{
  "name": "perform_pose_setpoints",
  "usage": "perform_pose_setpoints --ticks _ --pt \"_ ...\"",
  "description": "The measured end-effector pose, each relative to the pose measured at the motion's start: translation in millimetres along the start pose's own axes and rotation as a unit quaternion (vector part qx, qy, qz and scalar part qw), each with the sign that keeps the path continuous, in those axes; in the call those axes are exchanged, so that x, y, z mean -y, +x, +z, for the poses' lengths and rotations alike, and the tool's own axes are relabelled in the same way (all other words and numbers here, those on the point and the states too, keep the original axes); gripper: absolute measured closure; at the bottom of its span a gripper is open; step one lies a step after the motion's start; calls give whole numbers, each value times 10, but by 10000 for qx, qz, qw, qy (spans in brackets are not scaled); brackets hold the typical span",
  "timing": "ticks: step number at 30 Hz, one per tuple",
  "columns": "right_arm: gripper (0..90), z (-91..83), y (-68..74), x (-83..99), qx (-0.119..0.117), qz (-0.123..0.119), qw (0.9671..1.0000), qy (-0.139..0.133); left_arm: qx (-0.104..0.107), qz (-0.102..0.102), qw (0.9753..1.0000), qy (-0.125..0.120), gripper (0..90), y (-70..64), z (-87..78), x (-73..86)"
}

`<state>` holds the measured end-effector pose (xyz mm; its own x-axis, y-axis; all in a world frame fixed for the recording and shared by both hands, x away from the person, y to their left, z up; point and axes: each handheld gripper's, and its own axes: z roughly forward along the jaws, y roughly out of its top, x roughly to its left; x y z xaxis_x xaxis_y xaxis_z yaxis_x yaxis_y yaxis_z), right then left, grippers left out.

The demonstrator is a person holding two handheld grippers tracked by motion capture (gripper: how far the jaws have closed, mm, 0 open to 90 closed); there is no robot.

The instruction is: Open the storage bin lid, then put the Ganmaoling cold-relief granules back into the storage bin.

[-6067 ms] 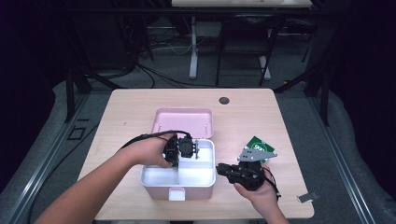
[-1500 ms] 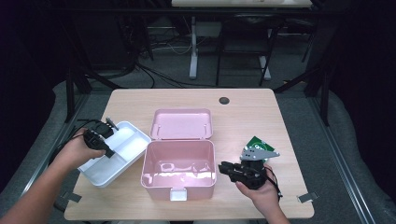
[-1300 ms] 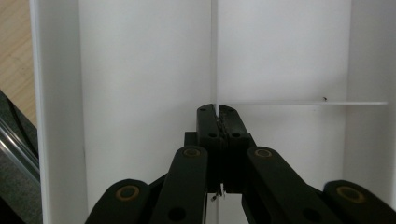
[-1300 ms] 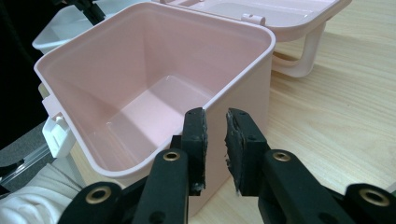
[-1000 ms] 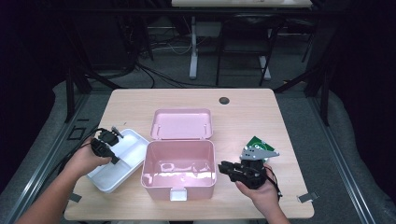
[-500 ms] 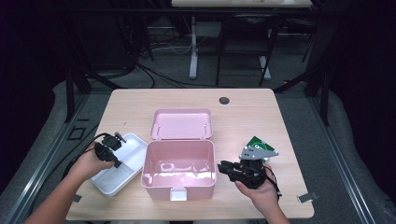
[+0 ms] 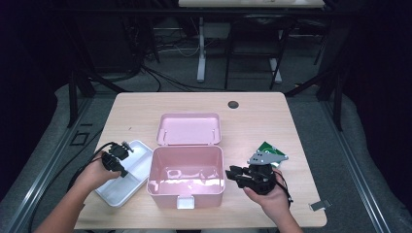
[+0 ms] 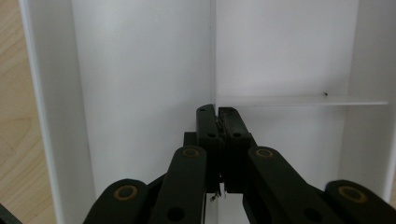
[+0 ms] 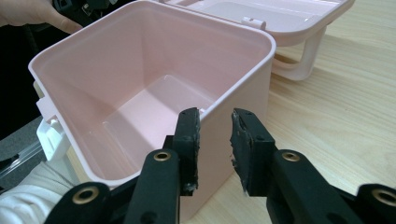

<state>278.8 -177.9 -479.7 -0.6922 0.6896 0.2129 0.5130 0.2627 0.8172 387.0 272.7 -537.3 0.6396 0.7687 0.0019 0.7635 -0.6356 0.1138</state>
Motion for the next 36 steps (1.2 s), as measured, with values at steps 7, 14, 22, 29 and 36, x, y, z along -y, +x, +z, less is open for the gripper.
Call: perform_pose_setpoints --ticks 7,14,22,29,36 --pt "658 -17 11 -93 32 -119 9998 165 12 -1 9998 -188 730 -42 -66 48" --pt "587 -48 -7 -171 154 -274 9989 349 -113 63 9990 -420 582 -89 -144 119" --pt "506 60 -71 -275 -80 -274 9964 796 -34 55 9967 -811 481 -116 -309 206" --pt "485 78 -101 -373 -19 -311 9942 1032 60 -28 9949 -1007 436 -92 -373 276" --pt "428 87 -162 -448 334 -529 9888 1351 112 51 9950 -995 426 -108 -387 299"
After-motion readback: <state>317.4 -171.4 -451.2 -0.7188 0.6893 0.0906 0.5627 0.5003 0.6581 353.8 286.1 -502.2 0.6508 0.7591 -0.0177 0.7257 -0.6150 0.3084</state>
